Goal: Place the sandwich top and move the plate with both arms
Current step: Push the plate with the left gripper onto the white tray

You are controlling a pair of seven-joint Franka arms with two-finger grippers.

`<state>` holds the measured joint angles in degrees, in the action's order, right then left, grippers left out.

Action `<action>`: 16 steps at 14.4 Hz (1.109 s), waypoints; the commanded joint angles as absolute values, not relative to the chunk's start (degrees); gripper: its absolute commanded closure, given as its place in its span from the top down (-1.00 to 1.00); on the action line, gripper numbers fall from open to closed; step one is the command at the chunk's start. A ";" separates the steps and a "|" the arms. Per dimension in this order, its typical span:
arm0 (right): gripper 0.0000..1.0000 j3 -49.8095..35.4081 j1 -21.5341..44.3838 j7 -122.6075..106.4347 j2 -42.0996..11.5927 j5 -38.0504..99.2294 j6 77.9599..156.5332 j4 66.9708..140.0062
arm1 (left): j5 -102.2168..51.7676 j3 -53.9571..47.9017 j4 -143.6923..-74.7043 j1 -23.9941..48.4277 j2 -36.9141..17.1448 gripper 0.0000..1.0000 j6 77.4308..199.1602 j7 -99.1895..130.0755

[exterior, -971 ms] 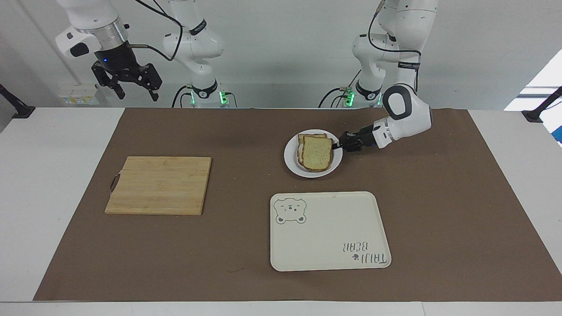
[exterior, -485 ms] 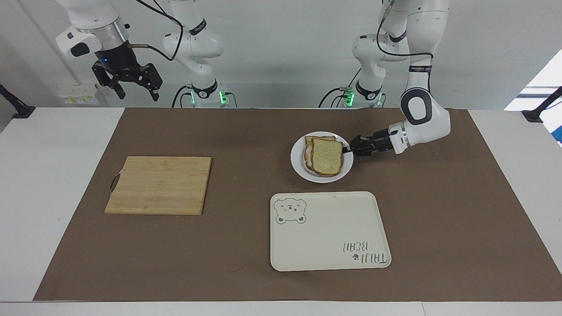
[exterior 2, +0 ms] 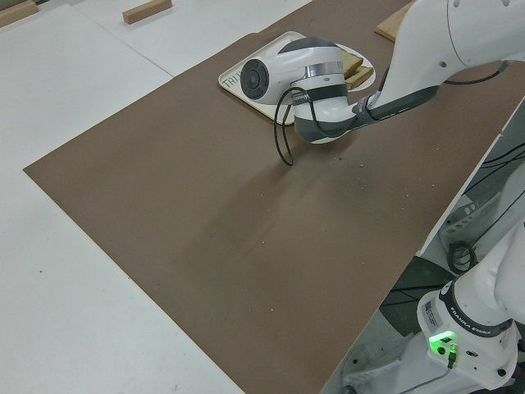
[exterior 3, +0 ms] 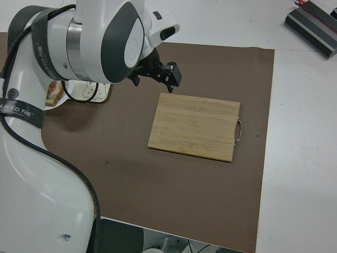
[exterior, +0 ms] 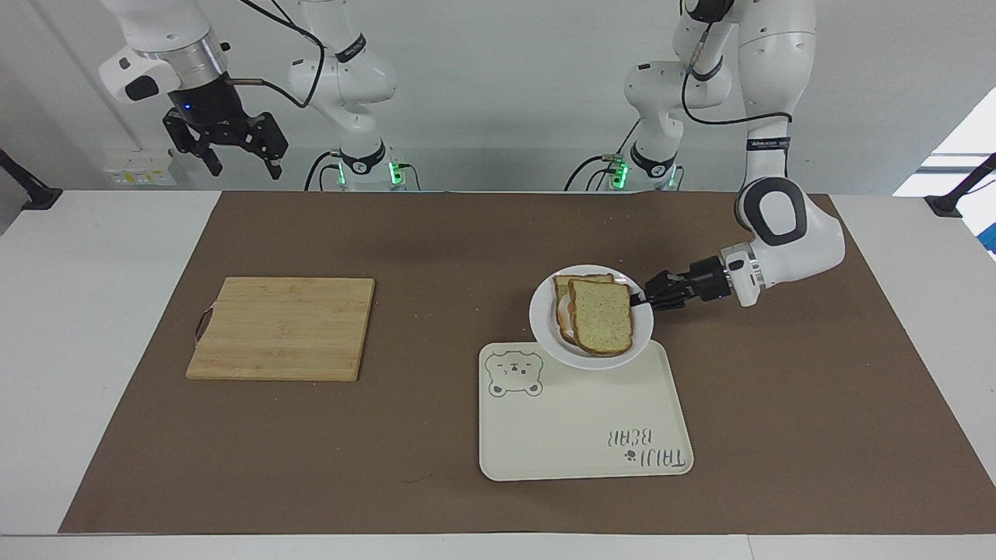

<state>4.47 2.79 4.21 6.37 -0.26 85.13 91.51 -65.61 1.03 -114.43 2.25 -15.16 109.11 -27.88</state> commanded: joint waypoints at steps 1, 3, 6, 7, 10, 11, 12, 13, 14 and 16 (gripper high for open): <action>1.00 4.04 1.85 3.08 6.86 1.14 85.61 91.67 | -65.39 0.18 -104.97 0.97 -21.42 -1.00 106.09 -21.81; 1.00 4.04 1.85 3.08 6.86 1.14 85.61 91.67 | -65.30 0.18 -100.92 0.97 -24.94 -1.00 106.61 -21.53; 1.00 4.04 1.85 3.08 6.86 1.14 85.61 91.67 | -65.30 -0.35 -96.25 1.05 -29.26 -1.00 107.40 -20.74; 1.00 4.04 1.85 3.08 6.86 1.14 85.61 91.67 | -65.22 -0.35 -95.63 1.49 -30.05 -1.00 108.27 -20.48; 1.00 4.04 1.85 3.08 6.86 1.14 85.61 91.67 | -64.43 -0.35 -95.62 2.63 -32.07 -1.00 111.87 -20.65; 1.00 4.04 1.85 3.08 6.86 1.14 85.61 91.67 | -64.42 -0.44 -95.62 2.72 -32.69 -1.00 113.89 -20.74; 1.00 4.04 1.85 3.08 6.86 1.14 85.61 91.67 | -64.42 -0.53 -95.62 2.90 -32.78 -1.00 115.04 -20.66; 1.00 4.04 1.85 3.08 6.86 1.14 85.61 91.67 | -64.34 -0.61 -95.62 3.68 -32.78 -1.00 115.40 -20.57; 1.00 4.04 1.85 3.08 6.86 1.14 85.61 91.67 | -64.34 -0.62 -95.71 3.95 -32.78 -1.00 115.66 -20.48; 1.00 4.04 1.85 3.08 6.86 1.14 85.61 91.67 | -64.07 -0.53 -95.71 4.74 -32.70 -1.00 116.45 -20.48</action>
